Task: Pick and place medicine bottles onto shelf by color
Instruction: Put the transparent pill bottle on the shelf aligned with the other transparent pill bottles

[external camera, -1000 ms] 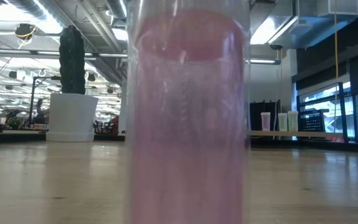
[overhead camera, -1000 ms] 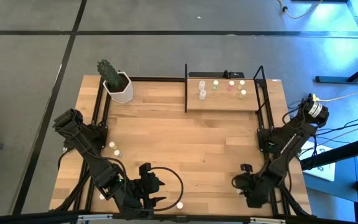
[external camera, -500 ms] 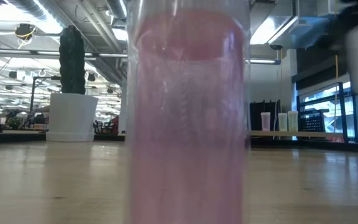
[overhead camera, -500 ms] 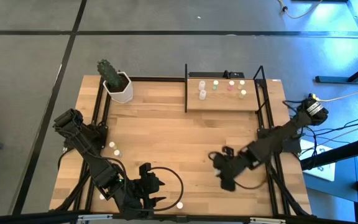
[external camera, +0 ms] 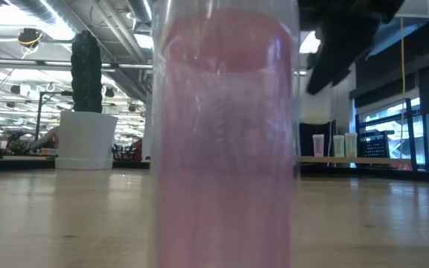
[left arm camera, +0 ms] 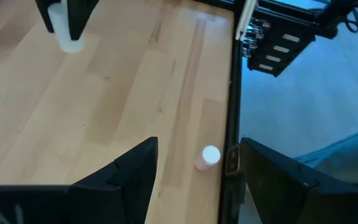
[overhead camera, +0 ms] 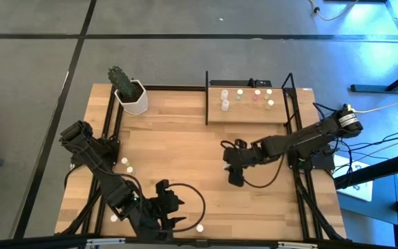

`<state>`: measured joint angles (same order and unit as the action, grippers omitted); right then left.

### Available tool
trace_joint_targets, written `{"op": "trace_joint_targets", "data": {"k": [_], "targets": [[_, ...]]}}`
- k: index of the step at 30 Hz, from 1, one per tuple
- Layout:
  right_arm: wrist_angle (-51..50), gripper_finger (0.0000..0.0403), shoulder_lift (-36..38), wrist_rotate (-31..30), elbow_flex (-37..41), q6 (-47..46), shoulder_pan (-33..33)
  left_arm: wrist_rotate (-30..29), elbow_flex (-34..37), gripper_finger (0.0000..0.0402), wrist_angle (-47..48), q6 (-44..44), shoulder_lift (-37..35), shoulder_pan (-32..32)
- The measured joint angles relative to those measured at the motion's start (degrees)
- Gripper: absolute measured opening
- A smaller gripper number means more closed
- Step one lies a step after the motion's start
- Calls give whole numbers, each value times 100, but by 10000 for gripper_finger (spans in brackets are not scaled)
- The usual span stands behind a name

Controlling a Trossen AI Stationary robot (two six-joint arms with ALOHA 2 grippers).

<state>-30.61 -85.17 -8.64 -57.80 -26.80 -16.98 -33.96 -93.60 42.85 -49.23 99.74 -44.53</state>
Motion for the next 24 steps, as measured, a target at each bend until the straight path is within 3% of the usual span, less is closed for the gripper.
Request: {"op": "trace_joint_targets", "data": {"k": [14, 24], "targets": [[476, 159, -751, 422, 6, 778, 542, -140, -2, 220, -29, -9, 0, 894], [521, 159, -1345, 425, 7, 933, 637, -137, -2, 220, -39, -9, 0, 1114]]}}
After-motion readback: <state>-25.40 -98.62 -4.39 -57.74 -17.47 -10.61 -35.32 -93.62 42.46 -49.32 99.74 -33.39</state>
